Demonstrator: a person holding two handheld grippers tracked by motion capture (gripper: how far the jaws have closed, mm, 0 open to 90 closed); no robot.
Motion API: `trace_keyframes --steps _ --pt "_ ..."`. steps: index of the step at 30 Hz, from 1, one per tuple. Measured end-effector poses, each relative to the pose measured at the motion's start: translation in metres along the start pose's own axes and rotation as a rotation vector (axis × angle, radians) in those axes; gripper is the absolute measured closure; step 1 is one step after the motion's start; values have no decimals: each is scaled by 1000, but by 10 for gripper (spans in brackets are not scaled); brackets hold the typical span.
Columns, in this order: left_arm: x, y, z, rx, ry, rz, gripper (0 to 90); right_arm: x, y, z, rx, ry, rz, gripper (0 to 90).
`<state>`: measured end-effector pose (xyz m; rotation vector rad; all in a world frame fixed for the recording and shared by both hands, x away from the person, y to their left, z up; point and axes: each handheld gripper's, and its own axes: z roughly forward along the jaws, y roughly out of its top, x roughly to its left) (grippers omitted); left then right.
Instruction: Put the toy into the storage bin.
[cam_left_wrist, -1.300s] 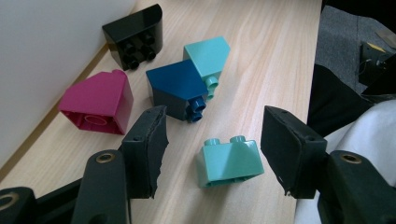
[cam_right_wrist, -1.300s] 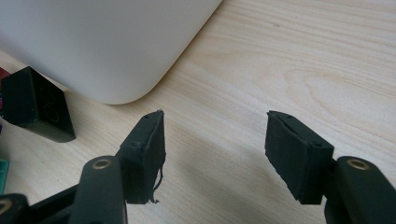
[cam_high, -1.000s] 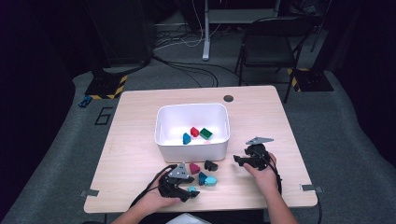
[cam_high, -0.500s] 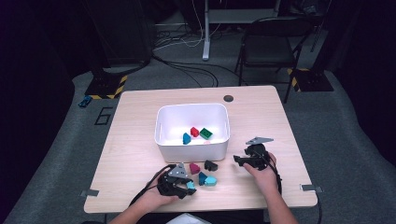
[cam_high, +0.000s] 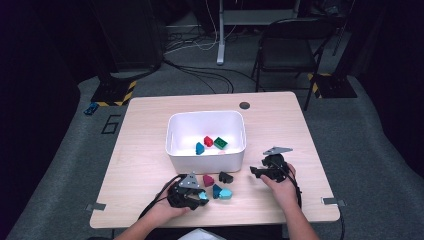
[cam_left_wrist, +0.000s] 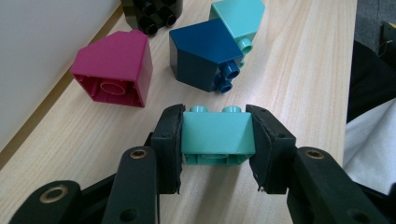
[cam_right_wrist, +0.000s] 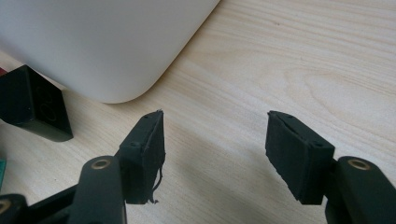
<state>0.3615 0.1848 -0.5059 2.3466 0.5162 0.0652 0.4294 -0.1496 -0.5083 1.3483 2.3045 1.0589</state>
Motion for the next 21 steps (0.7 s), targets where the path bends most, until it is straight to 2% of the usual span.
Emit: trace_keyframes --steps 9,15,21 --pt "5 5 -10 -24 -5 -22 584 0 0 0 4 1 10 370" --pt "12 11 -23 -47 7 -45 584 0 0 -1 3 1 16 370" --pt "17 17 -35 -33 14 -46 584 0 0 -1 3 -1 14 370"
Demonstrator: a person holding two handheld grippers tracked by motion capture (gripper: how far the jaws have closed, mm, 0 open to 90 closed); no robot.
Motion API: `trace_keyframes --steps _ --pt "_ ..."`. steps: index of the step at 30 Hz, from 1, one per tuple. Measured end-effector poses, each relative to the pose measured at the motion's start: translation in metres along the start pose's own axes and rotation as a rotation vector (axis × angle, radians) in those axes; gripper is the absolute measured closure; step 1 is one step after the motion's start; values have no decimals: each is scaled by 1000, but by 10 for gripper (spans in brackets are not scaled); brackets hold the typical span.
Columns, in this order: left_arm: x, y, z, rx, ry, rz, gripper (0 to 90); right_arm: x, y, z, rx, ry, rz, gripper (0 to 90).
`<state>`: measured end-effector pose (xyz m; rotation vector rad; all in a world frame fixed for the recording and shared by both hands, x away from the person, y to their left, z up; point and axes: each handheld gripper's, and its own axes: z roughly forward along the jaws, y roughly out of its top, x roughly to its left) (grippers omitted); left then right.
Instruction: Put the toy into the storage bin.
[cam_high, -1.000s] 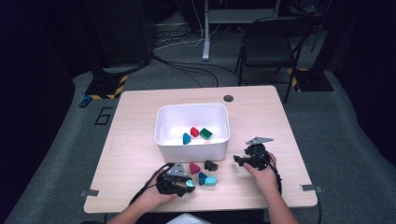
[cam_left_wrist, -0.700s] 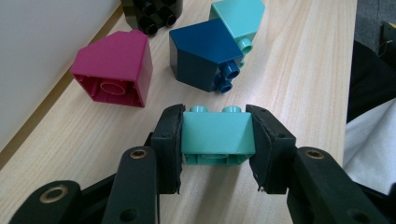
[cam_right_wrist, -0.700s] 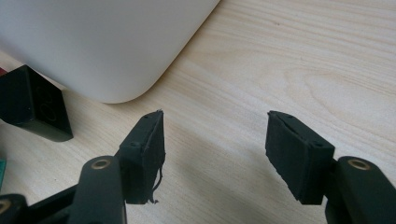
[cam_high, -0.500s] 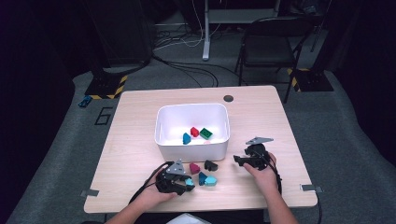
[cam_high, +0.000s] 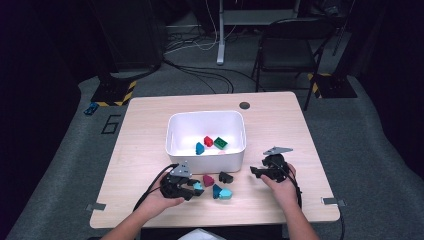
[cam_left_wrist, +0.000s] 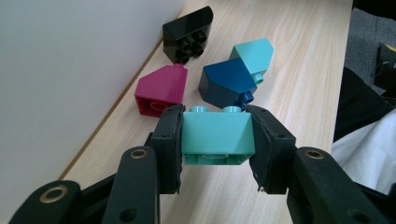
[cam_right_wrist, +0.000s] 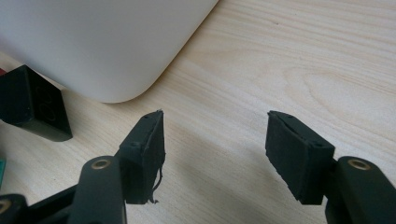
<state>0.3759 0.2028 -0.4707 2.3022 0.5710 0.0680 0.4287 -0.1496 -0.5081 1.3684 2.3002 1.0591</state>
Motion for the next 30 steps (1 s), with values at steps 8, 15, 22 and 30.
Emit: trace_keyframes --steps 8,15,22,30 --pt "2 10 -17 -12 20 -4 584 0 0 0 3 0 -6 370" --pt "2 21 -31 -23 24 3 584 0 0 0 1 -1 -3 370" --pt "1 28 -36 -22 21 2 584 0 0 0 2 -2 -1 370" --pt "1 33 -43 -31 11 -6 584 0 0 0 2 1 -4 370"
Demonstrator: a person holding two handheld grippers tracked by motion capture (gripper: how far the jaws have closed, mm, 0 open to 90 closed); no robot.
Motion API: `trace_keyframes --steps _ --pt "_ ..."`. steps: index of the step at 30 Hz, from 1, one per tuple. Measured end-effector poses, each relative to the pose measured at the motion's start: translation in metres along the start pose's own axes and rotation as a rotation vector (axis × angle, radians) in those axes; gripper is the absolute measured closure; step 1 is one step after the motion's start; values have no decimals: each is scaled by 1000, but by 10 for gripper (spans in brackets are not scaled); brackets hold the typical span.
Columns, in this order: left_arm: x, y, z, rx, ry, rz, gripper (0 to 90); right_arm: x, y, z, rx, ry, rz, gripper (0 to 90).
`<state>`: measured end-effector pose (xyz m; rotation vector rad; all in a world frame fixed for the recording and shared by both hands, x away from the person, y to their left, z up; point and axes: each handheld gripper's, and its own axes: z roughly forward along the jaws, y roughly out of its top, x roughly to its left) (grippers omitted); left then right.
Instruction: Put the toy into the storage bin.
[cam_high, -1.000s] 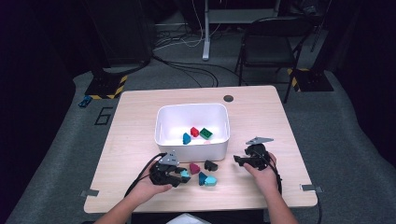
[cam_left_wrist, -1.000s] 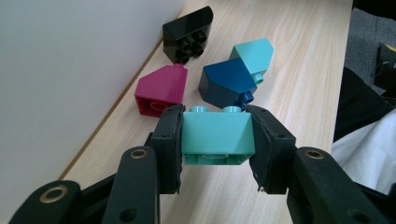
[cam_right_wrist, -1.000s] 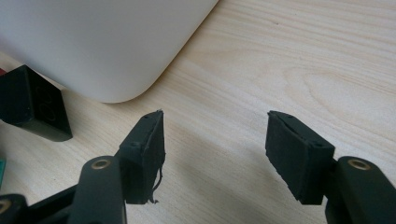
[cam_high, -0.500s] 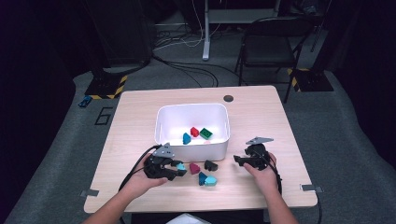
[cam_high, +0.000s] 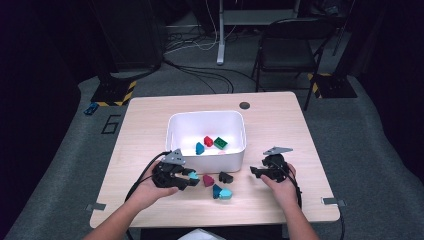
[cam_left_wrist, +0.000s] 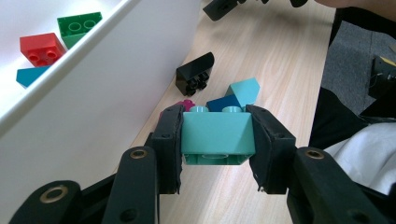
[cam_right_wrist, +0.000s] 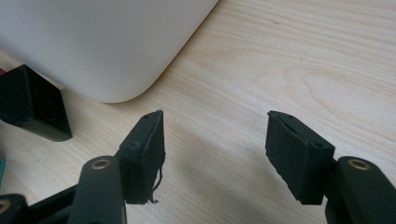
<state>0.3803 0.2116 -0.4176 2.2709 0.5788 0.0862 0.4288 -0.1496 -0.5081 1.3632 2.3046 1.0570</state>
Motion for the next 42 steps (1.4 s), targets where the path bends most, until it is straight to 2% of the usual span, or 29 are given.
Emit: trace_keyframes --steps 9,28,42 --pt "-1 8 -10 -7 -4 8 585 0 0 0 1 1 0 369" --pt "3 44 -35 -27 19 46 584 0 0 1 -1 0 -7 368" --pt "21 73 -38 -36 33 48 584 1 -1 1 5 2 4 368"
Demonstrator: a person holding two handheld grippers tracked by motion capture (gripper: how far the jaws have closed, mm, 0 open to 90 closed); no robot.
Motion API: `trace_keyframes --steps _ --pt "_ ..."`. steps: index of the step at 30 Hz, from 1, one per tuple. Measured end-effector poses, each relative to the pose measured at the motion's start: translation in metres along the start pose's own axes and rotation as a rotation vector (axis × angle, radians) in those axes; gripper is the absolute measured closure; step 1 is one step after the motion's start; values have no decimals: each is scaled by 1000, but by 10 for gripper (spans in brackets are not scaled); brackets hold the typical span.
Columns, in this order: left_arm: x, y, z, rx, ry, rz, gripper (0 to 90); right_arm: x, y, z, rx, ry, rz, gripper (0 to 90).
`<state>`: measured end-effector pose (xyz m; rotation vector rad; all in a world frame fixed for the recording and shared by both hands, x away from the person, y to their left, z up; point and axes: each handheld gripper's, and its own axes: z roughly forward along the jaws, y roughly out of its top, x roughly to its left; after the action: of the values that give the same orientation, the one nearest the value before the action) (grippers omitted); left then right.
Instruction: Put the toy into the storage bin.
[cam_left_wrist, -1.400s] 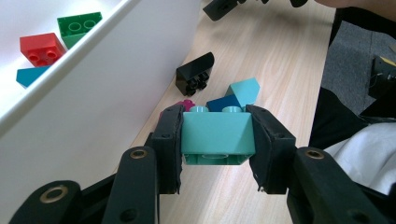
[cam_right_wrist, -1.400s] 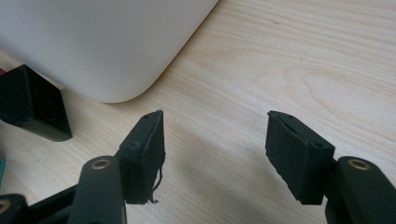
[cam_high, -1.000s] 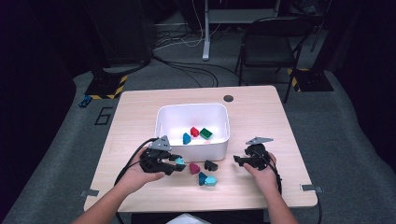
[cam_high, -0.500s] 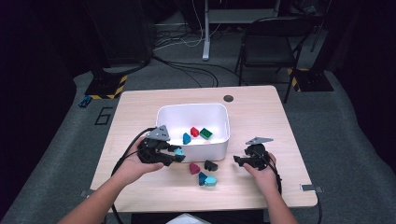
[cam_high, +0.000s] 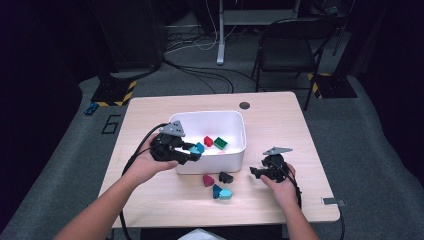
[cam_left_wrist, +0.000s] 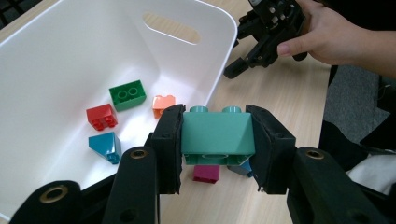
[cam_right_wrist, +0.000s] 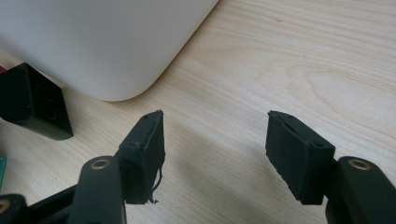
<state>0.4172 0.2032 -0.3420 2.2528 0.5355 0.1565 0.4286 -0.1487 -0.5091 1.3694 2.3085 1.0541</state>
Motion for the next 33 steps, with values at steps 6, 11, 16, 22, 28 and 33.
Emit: trace_keyframes --steps 6,11,16,22,28,33 --pt "13 8 2 8 20 -11 584 0 0 0 0 0 6 368" --pt "22 12 3 12 35 -25 584 -1 0 0 1 1 9 368" --pt "29 18 6 9 29 -36 584 -1 0 0 0 1 8 368" --pt "37 27 12 10 26 -37 584 -2 0 0 -5 2 3 368" --pt "45 37 21 5 13 -47 584 -3 0 0 -6 4 -2 368" --pt "49 43 33 11 0 -49 584 -3 0 0 -6 0 -7 368"
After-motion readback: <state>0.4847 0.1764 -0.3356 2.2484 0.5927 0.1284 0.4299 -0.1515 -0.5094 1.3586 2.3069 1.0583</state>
